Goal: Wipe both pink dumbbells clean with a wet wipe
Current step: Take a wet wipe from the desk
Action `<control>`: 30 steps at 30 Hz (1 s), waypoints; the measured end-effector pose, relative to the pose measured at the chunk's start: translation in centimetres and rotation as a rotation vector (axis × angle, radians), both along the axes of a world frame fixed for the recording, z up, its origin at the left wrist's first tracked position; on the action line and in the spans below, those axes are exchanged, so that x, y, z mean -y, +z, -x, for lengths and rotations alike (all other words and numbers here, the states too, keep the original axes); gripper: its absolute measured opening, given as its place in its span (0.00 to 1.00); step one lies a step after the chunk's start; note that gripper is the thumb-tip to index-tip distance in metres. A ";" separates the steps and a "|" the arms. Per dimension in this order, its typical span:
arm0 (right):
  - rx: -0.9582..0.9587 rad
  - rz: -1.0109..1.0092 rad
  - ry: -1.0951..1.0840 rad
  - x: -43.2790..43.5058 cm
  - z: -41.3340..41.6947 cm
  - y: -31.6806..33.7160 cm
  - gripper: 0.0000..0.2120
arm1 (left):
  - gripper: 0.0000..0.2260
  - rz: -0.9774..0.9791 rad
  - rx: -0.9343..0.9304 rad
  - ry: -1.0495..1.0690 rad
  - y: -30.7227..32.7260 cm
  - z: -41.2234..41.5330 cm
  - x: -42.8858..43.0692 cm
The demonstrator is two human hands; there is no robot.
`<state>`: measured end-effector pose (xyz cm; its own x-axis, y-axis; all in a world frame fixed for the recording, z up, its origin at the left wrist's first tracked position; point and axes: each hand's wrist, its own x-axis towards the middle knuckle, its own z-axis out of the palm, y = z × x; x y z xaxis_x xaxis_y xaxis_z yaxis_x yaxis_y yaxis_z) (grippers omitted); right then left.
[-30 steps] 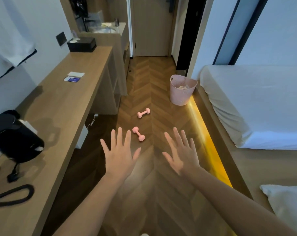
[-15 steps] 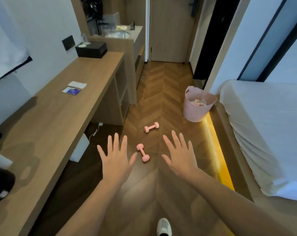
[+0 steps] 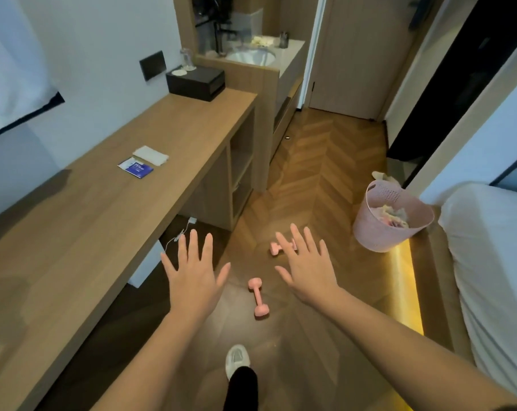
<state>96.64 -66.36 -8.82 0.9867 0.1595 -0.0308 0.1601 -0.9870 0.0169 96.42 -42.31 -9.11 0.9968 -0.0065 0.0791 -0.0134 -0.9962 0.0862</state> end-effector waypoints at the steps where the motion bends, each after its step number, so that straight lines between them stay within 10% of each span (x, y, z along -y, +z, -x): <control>1: -0.005 0.004 0.015 0.0 -2.0 -0.4 0.33 | 0.34 0.009 -0.006 0.008 -0.4 -1.6 0.0; 30: -0.201 0.026 0.675 -6.6 -48.6 -4.0 0.34 | 0.33 0.018 -0.229 0.670 -2.4 -32.1 2.4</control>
